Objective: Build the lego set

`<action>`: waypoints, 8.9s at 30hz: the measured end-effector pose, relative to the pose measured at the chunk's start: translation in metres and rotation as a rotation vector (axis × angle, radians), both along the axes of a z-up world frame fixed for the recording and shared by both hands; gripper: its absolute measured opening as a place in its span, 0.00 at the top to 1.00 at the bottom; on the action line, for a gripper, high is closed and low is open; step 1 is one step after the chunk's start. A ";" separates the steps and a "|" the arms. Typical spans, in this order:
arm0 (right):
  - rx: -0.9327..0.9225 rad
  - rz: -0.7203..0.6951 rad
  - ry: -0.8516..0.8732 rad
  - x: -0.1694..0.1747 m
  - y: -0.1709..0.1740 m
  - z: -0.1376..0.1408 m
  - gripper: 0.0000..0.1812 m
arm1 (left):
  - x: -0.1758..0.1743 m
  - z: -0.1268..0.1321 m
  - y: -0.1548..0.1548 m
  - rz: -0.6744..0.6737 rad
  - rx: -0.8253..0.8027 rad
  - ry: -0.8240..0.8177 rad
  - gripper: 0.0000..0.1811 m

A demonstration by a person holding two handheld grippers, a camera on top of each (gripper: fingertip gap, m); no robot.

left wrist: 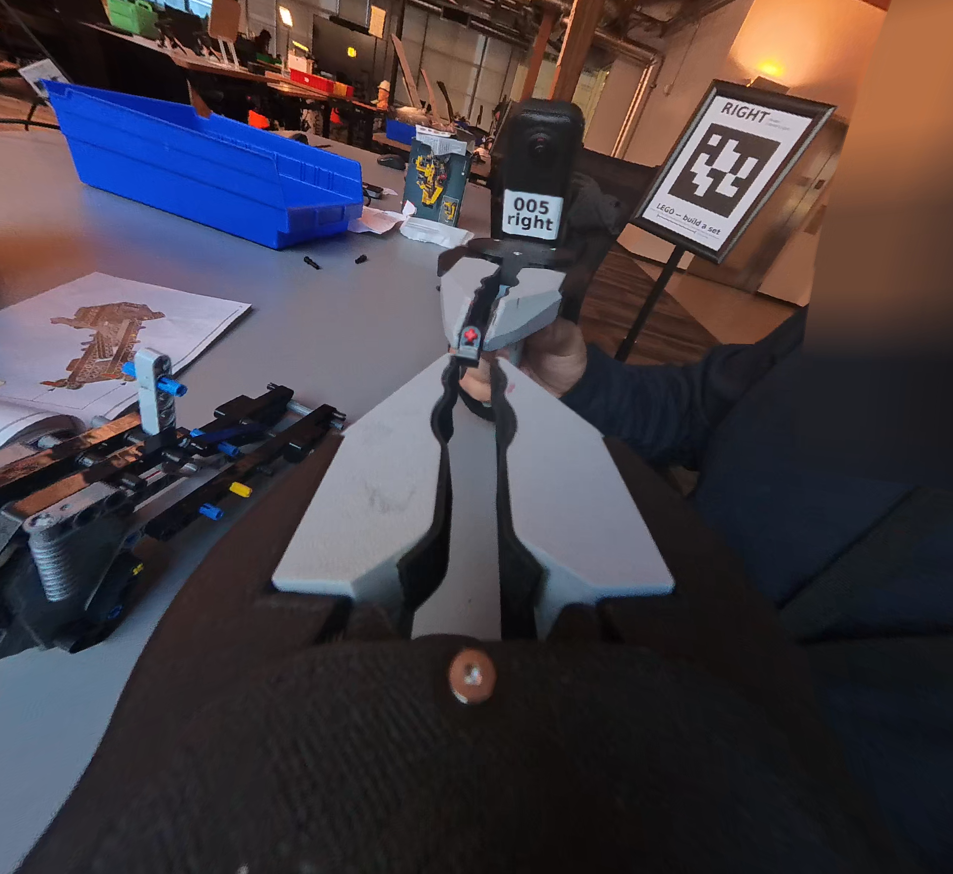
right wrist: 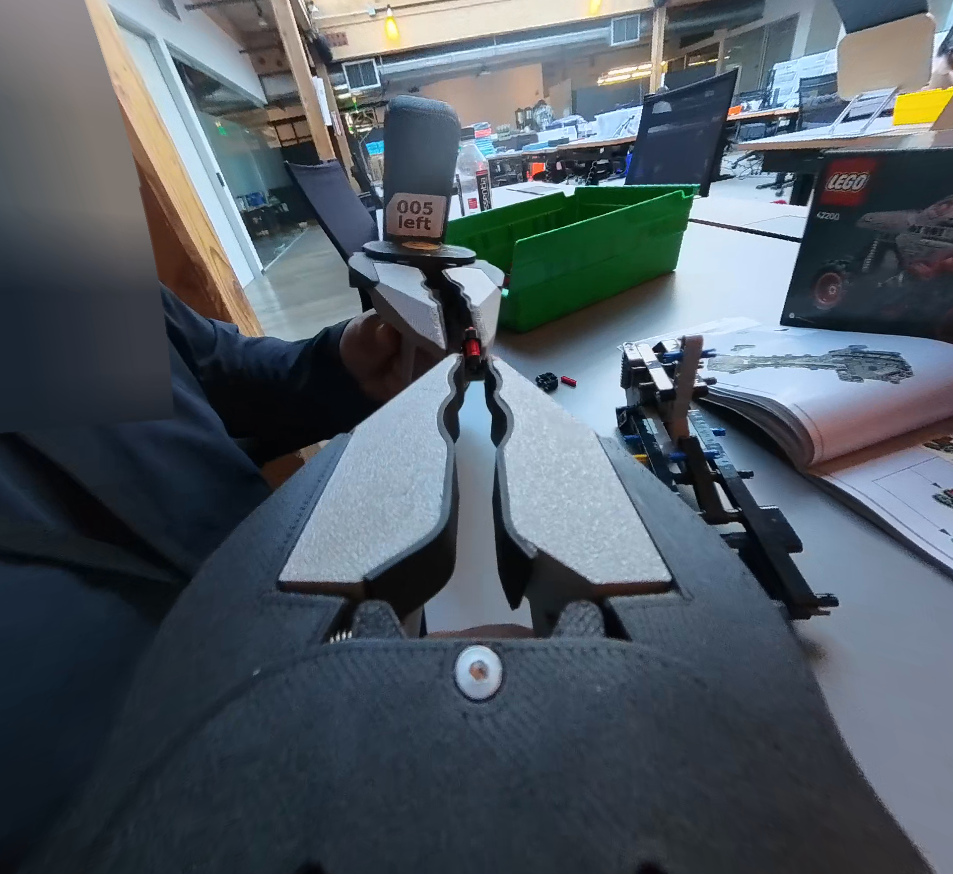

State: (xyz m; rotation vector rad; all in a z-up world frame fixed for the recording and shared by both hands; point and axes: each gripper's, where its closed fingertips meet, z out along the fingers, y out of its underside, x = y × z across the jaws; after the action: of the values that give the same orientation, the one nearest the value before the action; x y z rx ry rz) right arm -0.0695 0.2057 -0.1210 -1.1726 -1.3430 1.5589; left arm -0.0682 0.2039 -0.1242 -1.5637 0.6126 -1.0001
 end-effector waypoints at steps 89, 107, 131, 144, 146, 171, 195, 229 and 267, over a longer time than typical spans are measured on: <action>0.258 0.115 -0.107 0.011 -0.012 -0.016 1.00 | 0.018 -0.019 -0.008 -0.020 0.131 0.171 0.97; 0.011 0.167 -0.050 -0.001 0.000 -0.007 1.00 | 0.006 -0.013 0.002 -0.060 0.003 0.016 0.97; 0.319 0.142 -0.146 0.005 -0.005 -0.002 0.99 | 0.009 -0.006 -0.002 0.023 0.166 0.075 0.97; 0.602 0.241 -0.338 0.009 -0.007 -0.016 1.00 | 0.014 -0.015 -0.003 0.045 0.207 0.192 0.98; 0.646 0.238 -0.364 0.008 -0.005 -0.019 1.00 | 0.013 -0.017 -0.001 0.066 0.219 0.227 0.98; 0.275 0.158 -0.174 0.020 0.009 -0.005 0.94 | 0.009 -0.020 0.006 0.014 0.118 0.179 0.98; 0.596 0.176 -0.503 0.005 0.006 -0.029 0.98 | 0.010 -0.028 0.010 0.075 0.149 0.273 0.97; 0.663 0.175 -0.545 0.007 0.008 -0.037 0.98 | 0.010 -0.029 0.011 0.080 0.148 0.284 0.97; 0.938 0.115 -0.418 0.001 0.007 -0.030 0.99 | 0.007 -0.029 0.012 0.100 0.162 0.298 0.97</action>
State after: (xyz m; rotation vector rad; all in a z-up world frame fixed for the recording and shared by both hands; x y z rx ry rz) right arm -0.0686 0.2124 -0.1514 -0.8184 -2.1061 0.5671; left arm -0.0608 0.2155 -0.1532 -1.5931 0.7918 -0.6304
